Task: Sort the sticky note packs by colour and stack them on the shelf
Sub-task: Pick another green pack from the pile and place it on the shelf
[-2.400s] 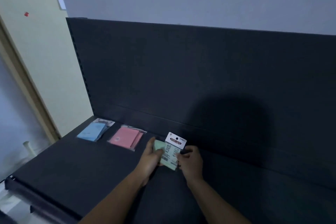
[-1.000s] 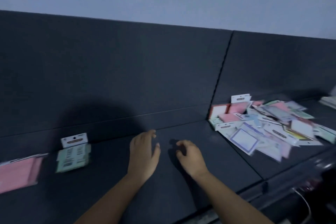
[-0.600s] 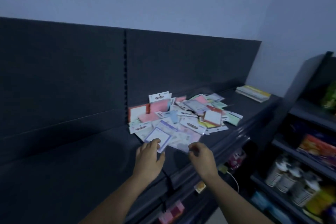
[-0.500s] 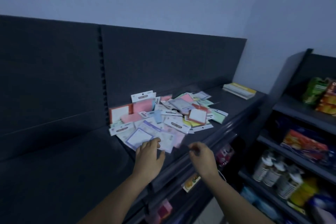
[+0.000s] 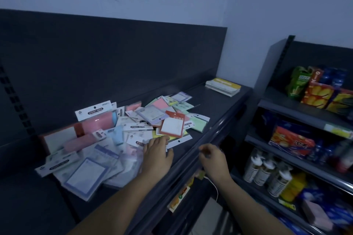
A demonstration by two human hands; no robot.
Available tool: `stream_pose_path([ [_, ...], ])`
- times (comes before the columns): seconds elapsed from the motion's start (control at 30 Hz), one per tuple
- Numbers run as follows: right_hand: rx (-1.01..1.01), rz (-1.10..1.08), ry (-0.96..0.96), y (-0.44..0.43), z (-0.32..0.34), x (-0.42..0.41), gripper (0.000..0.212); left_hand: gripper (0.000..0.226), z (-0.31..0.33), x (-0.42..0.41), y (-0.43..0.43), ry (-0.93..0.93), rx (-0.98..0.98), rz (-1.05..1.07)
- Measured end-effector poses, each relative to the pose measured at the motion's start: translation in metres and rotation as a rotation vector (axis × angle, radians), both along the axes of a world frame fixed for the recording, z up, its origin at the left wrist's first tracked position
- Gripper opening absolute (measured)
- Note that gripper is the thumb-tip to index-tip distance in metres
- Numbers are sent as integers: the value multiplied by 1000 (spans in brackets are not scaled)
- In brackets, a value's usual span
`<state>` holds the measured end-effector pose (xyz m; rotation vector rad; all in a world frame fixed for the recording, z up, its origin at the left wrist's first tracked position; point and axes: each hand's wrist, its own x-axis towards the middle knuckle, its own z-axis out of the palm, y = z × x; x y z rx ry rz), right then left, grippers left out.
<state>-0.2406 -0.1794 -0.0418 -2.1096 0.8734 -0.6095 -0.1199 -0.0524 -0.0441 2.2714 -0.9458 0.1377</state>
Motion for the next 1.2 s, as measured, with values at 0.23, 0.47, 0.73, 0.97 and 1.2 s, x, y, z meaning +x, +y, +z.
stream_pose_path([
  [0.23,-9,-64,55,-78,9,51,21,36,9,61,-78,-12,-1,-37],
  [0.47,-24,-124,111,-132,8,92,25,34,12,106,-133,-45,65,-66],
  [0.73,-90,-110,350,-190,-7,127,32,40,3,137,-188,-94,193,-70],
  [0.97,-192,79,589,-239,-20,156,29,42,-7,153,-238,-111,328,85],
  [1.2,89,268,408,-279,-13,185,32,24,-7,168,-273,-157,413,200],
])
